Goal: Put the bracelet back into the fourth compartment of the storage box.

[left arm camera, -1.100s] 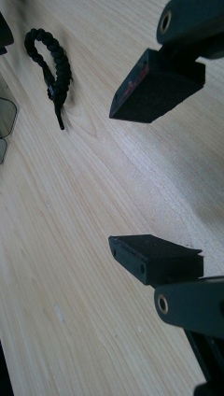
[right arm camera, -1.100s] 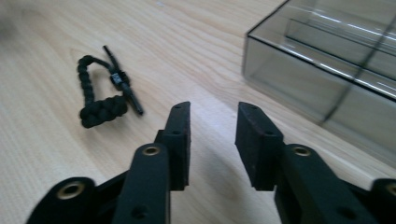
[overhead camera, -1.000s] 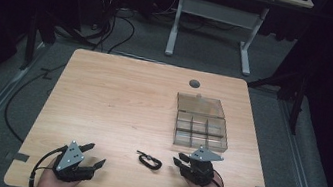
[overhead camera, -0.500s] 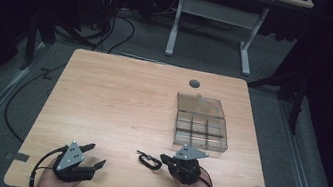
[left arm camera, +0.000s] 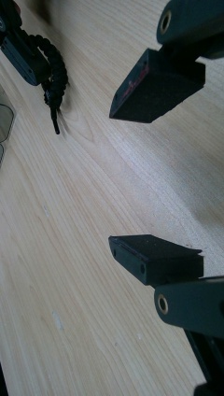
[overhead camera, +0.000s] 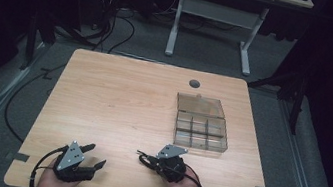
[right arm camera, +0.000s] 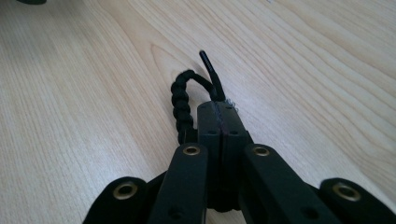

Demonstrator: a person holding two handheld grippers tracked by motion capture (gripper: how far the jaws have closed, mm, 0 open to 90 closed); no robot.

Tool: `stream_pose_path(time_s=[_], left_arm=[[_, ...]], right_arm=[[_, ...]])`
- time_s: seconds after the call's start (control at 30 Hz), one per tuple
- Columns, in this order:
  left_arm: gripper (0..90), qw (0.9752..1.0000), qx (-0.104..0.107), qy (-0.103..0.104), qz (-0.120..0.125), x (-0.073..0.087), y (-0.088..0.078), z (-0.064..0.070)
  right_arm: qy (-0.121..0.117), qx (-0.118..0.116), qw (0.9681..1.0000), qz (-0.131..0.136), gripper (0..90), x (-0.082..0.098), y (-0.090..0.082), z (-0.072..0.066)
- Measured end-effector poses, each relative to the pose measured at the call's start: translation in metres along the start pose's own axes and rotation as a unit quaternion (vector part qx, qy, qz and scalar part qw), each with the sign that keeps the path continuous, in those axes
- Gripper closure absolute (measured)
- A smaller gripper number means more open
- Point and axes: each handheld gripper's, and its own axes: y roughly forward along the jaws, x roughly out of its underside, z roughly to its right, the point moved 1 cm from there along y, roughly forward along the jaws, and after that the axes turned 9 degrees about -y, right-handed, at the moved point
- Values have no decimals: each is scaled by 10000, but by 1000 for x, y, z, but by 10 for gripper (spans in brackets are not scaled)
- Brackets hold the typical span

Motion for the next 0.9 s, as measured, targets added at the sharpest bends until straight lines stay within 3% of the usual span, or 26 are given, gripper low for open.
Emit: stream_pose_path(time_s=[0.27,0.9], left_arm=[[330,10000,-18,4,-24,0,1,0],[330,10000,38,-1,-29,0,0,0]], right_arm=[[39,40,9999,-109,899,12,-6,3],[593,491,9968,-195,898,51,-44,29]])
